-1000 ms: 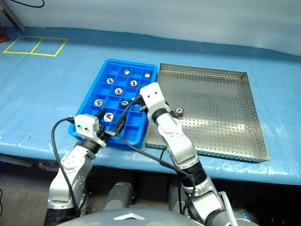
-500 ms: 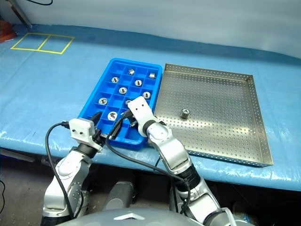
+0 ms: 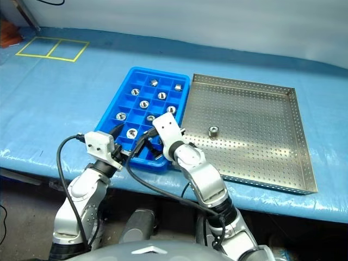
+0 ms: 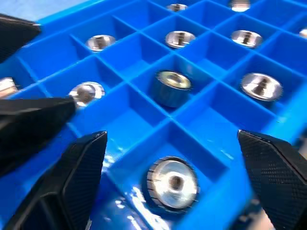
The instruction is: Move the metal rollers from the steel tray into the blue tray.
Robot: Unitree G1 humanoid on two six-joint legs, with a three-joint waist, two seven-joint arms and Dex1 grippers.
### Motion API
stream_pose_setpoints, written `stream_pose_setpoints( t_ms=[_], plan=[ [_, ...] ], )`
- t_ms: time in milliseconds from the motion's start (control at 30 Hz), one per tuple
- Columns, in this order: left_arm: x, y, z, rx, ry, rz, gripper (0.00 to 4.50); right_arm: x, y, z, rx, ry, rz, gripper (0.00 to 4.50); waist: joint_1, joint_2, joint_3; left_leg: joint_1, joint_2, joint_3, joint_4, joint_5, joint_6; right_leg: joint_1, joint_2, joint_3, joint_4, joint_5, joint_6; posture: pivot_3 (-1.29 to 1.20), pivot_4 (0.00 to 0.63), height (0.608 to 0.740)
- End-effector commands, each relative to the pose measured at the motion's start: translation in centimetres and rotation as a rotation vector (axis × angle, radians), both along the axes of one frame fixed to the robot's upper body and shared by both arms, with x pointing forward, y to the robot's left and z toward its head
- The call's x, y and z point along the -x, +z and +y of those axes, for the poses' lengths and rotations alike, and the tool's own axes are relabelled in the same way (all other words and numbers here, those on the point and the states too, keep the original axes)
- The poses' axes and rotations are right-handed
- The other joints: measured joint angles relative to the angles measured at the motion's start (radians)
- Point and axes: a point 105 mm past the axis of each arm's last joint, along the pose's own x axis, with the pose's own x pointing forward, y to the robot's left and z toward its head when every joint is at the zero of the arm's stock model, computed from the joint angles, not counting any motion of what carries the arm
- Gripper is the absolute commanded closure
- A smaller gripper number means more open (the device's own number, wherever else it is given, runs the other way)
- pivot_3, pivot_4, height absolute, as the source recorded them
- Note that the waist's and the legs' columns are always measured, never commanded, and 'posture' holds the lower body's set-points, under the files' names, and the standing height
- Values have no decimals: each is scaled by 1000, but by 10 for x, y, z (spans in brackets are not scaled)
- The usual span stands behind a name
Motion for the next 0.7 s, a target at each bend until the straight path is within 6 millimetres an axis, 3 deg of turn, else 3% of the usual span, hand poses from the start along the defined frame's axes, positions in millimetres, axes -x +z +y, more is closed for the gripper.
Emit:
stream_pose_setpoints(
  t_ms=[33,167,267,400,700],
  plan=[
    [-2,6,-7,0,-39,-21,0,-20,28,-46,-50,-214,-124,28,-6,0,0,0,0,0,0,0,0,0,0,0,0,0,0,165,150,740],
    [-4,5,-11,0,-65,-21,0,-35,28,-95,-77,-429,-128,28,-15,0,0,0,0,0,-1,0,0,0,0,0,0,0,0,141,150,740],
    [-7,5,-15,-2,-88,-25,0,-40,20,-119,-66,-528,-107,28,-22,0,0,0,0,0,-1,0,0,-1,0,0,0,0,0,126,150,740],
    [-8,6,-20,-9,-114,-31,0,-42,7,-127,-72,-565,-66,28,-35,0,0,0,0,0,-1,0,0,0,1,0,1,0,0,119,150,740],
    [-3,0,-32,-29,-230,4,0,-41,-14,-112,-88,-526,2,28,-45,0,0,1,0,0,-1,0,0,0,1,1,1,0,0,115,150,740]
  ],
)
